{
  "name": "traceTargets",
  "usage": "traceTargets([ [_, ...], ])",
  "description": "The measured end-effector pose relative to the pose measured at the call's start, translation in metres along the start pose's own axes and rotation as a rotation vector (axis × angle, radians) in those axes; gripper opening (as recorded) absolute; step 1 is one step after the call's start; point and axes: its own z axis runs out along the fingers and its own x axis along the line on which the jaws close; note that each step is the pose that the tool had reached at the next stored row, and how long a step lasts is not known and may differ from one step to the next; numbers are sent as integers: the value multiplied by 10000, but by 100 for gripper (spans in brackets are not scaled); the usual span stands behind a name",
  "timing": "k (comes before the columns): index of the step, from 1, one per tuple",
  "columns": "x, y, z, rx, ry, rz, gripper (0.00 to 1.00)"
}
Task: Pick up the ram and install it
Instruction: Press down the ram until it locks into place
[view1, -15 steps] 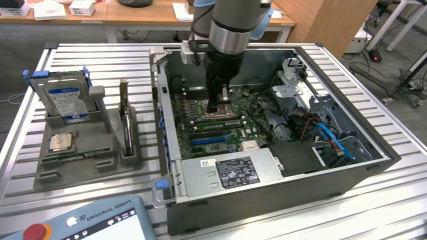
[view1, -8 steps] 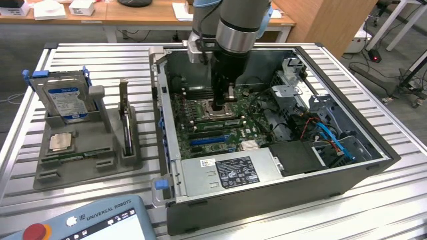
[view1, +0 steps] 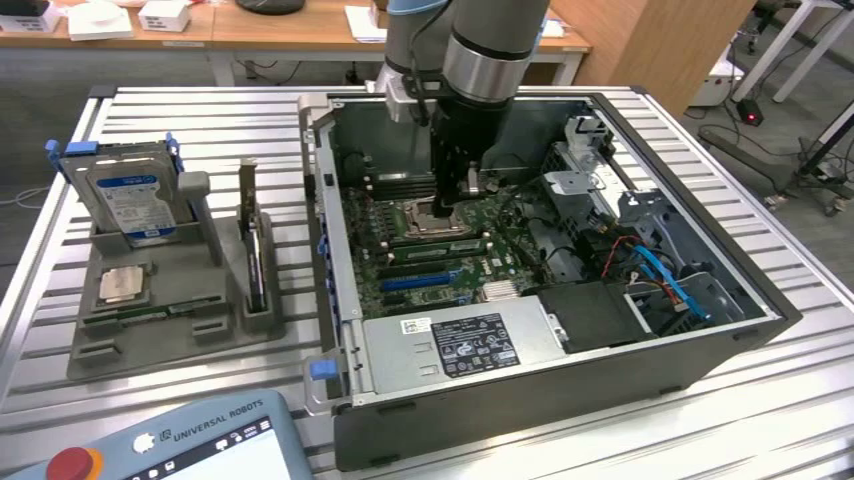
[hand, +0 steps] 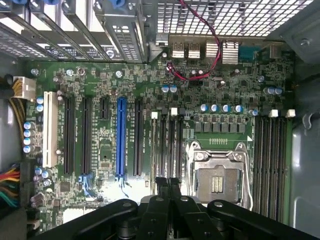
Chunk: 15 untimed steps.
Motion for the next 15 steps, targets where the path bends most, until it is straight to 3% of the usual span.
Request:
traceTargets([
  [15, -1, -32, -326, 0, -72, -180, 10],
])
